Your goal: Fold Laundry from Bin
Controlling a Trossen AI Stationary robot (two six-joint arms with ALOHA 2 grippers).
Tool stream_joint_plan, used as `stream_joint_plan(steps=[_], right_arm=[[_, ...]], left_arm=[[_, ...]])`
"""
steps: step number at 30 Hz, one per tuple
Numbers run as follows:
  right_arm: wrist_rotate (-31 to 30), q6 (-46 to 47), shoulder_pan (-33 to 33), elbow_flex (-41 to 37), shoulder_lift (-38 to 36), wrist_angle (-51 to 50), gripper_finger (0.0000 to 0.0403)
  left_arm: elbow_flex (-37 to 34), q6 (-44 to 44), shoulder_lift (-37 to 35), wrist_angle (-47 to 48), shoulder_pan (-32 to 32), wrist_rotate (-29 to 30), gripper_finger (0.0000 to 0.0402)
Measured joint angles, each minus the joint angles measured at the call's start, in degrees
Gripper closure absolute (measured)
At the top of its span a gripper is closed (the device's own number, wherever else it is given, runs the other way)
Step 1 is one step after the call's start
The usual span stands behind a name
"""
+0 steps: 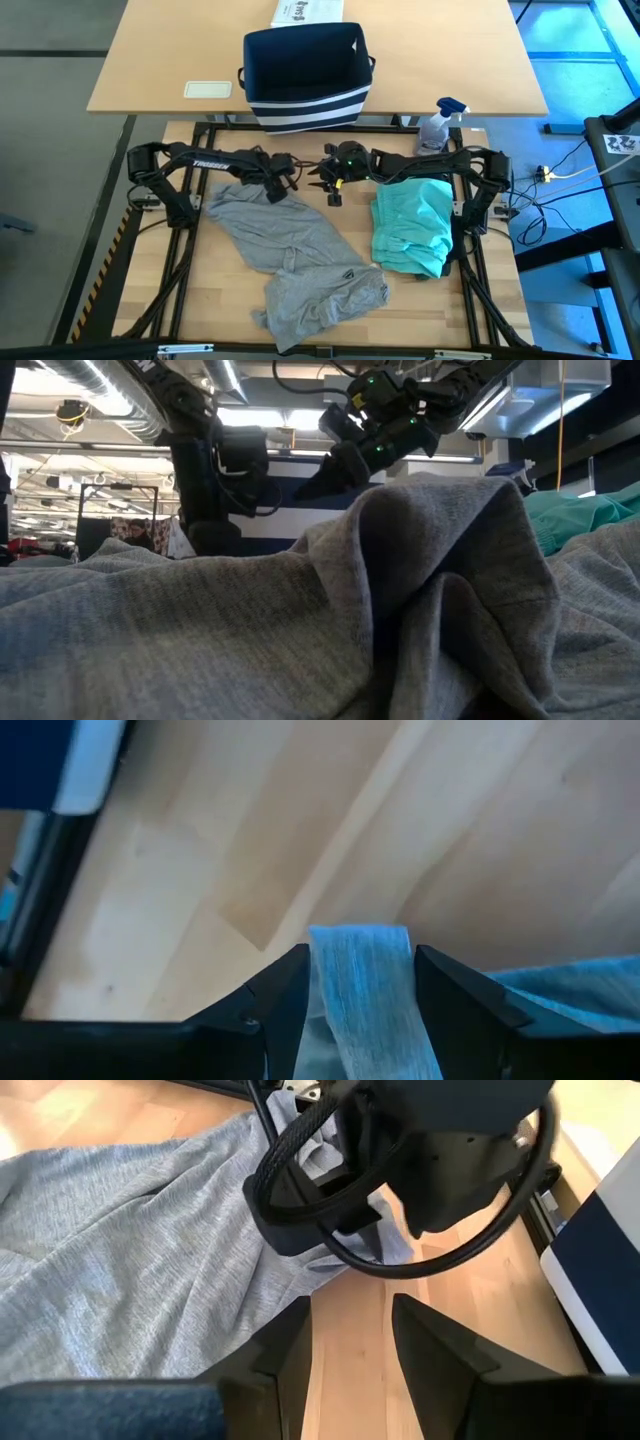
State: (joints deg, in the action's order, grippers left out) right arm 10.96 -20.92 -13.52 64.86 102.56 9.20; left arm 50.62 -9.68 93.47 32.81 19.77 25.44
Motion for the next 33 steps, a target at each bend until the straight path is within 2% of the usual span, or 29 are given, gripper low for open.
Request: stream_joint_plan(steps=[5,11,18,23,28,33], right_arm=[[0.0,0.1,0.0,0.0,0.0,-0.3,0.0263],[0.0,0.1,0.0,0.0,0.0,-0.4,0.0263],[0.0,1.2,0.0,0.0,0.0,-0.4,0.0263],[0.0,1.2,0.0,0.0,0.0,-0.3,0.0263],[0.0,1.2,0.0,0.0,0.0,-0.3,0.0263],[0.0,1.3,0.0,0.0,0.0,-0.3,0.0263]], left_arm=[[2.6,1.0,0.0,2.9,0.3,1.2,0.0242],[3.2,1.3,0.0,4.8,1.4,-0.4,0.0266],[3.2,1.2,0.0,5.2,2.0,-7.0,0.0271],[3.2,1.0,0.0,5.1,0.7,-6.6,0.0271],[3.2,1.0,0.0,5.8,0.8,-1.1,0.0271],[3.2,1.2,0.0,5.6,2.1,-3.6,0.0272]])
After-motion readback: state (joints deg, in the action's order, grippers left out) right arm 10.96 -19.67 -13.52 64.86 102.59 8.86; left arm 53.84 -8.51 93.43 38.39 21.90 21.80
